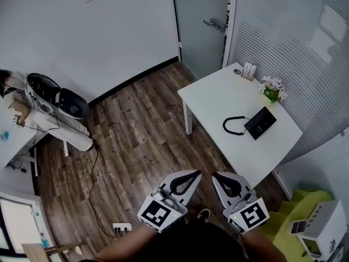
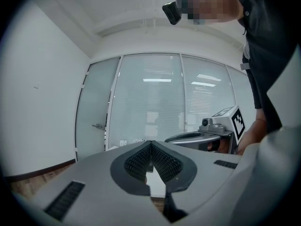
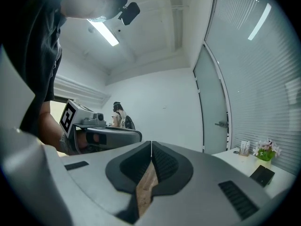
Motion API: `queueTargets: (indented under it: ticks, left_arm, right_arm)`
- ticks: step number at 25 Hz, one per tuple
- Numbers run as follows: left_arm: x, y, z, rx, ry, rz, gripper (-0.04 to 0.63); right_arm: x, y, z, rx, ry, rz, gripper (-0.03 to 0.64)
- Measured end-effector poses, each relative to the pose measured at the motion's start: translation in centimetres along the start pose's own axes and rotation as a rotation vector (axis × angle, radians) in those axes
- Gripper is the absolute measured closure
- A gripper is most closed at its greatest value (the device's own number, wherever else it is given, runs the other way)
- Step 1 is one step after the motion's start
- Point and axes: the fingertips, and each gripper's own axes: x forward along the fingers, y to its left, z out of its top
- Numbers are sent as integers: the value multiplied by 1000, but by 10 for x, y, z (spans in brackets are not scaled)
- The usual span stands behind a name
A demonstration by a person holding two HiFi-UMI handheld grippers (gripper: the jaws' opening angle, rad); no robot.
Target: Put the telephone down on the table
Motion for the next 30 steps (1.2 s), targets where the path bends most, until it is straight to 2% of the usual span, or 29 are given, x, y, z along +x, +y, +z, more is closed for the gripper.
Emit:
queueTargets:
  ticks: [8,12,18,21,24,26,30]
  left_arm:
    - [40,62,0,-6,16,-188,586]
    - [57,101,6,36,36,-289,586]
    - [80,151,10,33,54,-396,586]
    - [94,163,10,32,57,-437,586]
    - [112,167,9,-9,49,-475,586]
    - [126,164,6,-30,50,-505,586]
    - [153,152,4,-27,71,-557,586]
  right_arm:
    - [63,-45,3,8,36,-168,594]
    - [100,-70,8,14,44,-253,594]
    - [138,-103,14,45,30,-391,594]
    - [145,-115,10,71,35,-445,594]
    - [147,-127,10,75,38,-484,594]
    - [142,-139,7,77,49,-519,594]
    - [128,-165,0,95,65,-568,594]
